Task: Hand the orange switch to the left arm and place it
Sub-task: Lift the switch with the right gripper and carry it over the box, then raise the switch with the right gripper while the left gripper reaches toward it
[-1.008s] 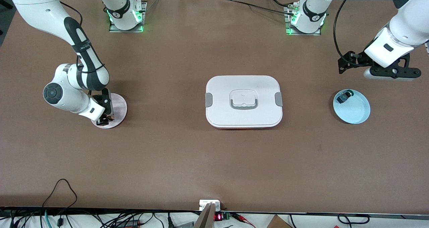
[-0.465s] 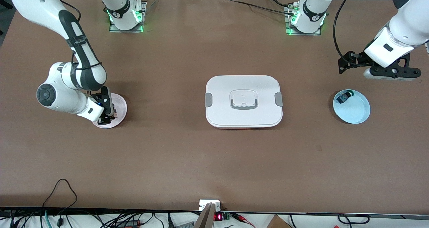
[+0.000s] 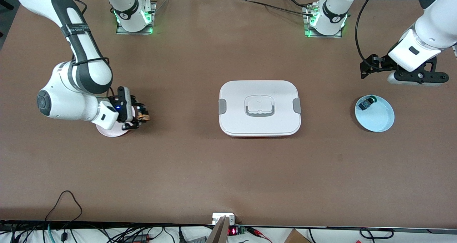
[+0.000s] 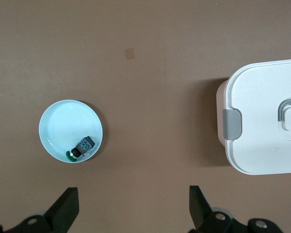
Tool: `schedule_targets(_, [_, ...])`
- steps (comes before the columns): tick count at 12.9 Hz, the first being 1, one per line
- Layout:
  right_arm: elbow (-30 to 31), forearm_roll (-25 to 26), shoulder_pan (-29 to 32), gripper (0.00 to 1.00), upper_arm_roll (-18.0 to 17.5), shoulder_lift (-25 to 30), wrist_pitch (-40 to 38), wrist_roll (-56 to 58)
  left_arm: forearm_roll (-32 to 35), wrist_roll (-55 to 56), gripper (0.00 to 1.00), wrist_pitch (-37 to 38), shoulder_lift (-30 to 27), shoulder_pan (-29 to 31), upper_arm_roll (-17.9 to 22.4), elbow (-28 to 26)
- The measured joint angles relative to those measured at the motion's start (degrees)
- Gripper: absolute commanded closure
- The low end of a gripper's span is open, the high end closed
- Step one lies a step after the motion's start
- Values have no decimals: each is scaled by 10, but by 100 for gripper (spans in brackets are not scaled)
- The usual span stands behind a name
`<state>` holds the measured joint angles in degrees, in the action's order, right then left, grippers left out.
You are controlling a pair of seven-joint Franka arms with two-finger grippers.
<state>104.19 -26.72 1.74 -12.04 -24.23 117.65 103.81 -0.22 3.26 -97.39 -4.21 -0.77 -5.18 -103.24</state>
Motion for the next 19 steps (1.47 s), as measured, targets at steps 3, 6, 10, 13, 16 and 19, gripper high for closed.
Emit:
schedule_targets(3, [-20, -91, -3, 94, -47, -2, 0, -44, -69, 0, 0, 41, 11, 2, 2, 21])
schedule_targets(6, [-34, -215, -5, 95, -71, -3, -2, -72, -153, 0, 0, 98, 50, 7, 6, 61])
schedule_targets(10, [-57, -395, -37, 95, -85, -16, 2, -99, -334, -1, 0, 173, 115, 58, 8, 75])
schedule_targets(13, [-88, -484, -73, 95, -86, -44, 33, -101, -450, -3, 0, 214, 171, 79, 7, 74])
schedule_targets(16, [-127, -576, -123, 95, -87, -75, 85, -101, -600, -18, 0, 175, 209, 66, -13, 38])
schedule_targets(19, [-164, -624, -159, 95, -87, -94, 122, -101, -732, -65, 0, 82, 223, 50, -47, -39])
